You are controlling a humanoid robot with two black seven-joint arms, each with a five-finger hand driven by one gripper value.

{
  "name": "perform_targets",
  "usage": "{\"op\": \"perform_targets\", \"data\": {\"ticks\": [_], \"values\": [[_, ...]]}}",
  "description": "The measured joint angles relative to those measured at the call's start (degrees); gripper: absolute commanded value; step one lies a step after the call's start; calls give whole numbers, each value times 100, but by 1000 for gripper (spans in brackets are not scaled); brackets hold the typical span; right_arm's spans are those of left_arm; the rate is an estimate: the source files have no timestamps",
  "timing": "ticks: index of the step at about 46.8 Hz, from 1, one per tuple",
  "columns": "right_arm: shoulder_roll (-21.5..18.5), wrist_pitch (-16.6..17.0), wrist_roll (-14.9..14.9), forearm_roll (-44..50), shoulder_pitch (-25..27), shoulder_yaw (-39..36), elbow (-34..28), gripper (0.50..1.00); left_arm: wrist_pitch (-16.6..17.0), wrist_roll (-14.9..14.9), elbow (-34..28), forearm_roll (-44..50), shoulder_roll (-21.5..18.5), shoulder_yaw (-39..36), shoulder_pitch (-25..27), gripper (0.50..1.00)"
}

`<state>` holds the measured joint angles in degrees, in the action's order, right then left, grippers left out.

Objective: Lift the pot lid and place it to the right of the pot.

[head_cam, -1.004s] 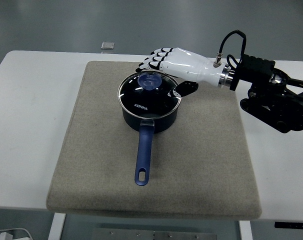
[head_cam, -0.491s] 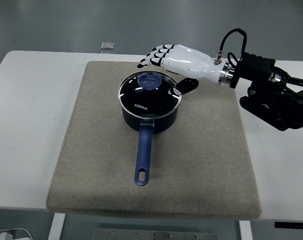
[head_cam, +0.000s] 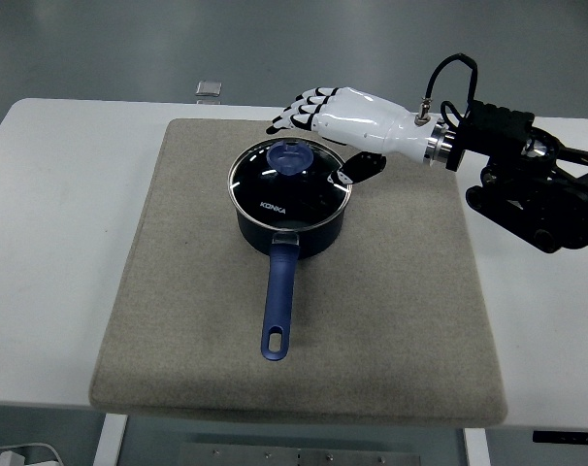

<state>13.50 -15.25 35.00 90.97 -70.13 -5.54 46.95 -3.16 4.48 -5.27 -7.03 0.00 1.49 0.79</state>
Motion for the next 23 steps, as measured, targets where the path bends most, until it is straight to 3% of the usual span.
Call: {"op": "perform_targets", "data": {"ticks": [15, 23], "values": [[-31, 24, 0, 0, -26, 1, 75, 897, 0, 0, 0, 0, 0, 0, 0, 1000], [-31, 95, 0, -1, -26, 1, 85, 872, 0, 0, 0, -1, 0, 0, 1, 1000]]}}
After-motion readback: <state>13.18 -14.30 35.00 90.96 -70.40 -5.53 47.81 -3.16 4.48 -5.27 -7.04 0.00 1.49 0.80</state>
